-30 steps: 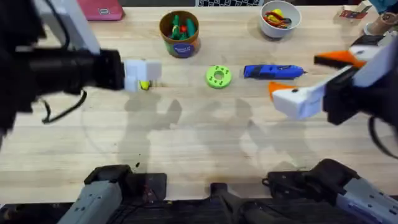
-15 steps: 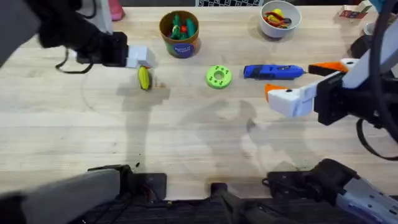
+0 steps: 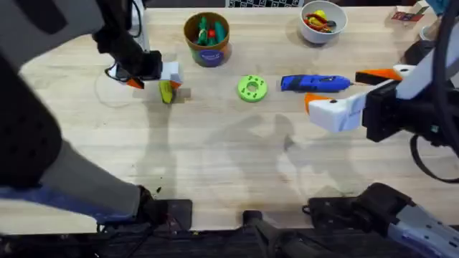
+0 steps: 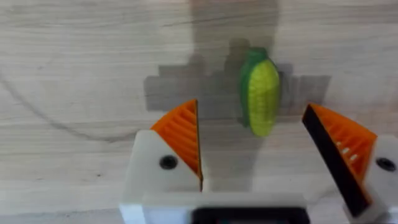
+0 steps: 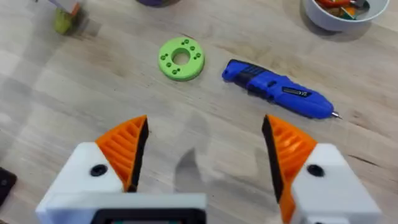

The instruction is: Pick up the gripper from the table and insert it into the empty holder that is missing its gripper. Then pick up a screw, insert it into the mounting hole, and use the screwdriver to tighten it. Finally, clean up the table by picking up the vegetable and placing it into the bucket.

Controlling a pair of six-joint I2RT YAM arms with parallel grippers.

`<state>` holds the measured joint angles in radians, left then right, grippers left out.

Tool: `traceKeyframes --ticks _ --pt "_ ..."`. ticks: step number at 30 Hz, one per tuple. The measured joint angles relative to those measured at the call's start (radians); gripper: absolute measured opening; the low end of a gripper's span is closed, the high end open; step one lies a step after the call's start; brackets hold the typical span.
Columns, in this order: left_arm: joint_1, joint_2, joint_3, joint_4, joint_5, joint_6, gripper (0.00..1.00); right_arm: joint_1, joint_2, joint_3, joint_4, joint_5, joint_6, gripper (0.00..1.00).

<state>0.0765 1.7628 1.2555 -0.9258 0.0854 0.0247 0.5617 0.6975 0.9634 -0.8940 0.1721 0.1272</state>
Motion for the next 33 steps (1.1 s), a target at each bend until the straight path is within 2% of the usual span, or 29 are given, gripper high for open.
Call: traceKeyframes --ticks 4,9,11,13,17,18,21,25,29,33 --pt "-0.008 0.072 0.005 0.035 -0.004 -0.04 0.985 0.0 0.0 0.0 0.0 0.0 0.0 0.994" --pt "-0.032 0.1 0.01 0.07 -0.026 -0.088 0.994 0.0 0.0 0.0 0.0 0.0 0.0 0.994" --pt "-0.041 0.106 0.014 0.078 -0.034 -0.102 0.932 0.0 0.0 0.0 0.0 0.0 0.0 0.994" --pt "-0.046 0.113 0.019 0.077 -0.045 -0.113 0.742 0.0 0.0 0.0 0.0 0.0 0.0 0.994" --pt "-0.046 0.117 0.028 0.063 -0.052 -0.116 0.13 0.0 0.0 0.0 0.0 0.0 0.0 0.994" --pt "-0.046 0.118 0.029 0.059 -0.05 -0.116 0.042 0.0 0.0 0.0 0.0 0.0 0.0 0.994" --pt "-0.046 0.123 0.039 0.036 -0.048 -0.122 0.028 0.0 0.0 0.0 0.0 0.0 0.0 0.994" --pt "-0.046 0.141 0.08 -0.057 -0.047 -0.144 0.028 0.0 0.0 0.0 0.0 0.0 0.0 0.994" --pt "-0.046 0.167 0.217 -0.148 -0.031 -0.158 0.028 0.0 0.0 0.0 0.0 0.0 0.0 0.993" --pt "-0.052 0.169 0.412 -0.228 0.002 -0.165 0.028 0.0 0.0 0.0 0.0 0.0 0.0 0.993"
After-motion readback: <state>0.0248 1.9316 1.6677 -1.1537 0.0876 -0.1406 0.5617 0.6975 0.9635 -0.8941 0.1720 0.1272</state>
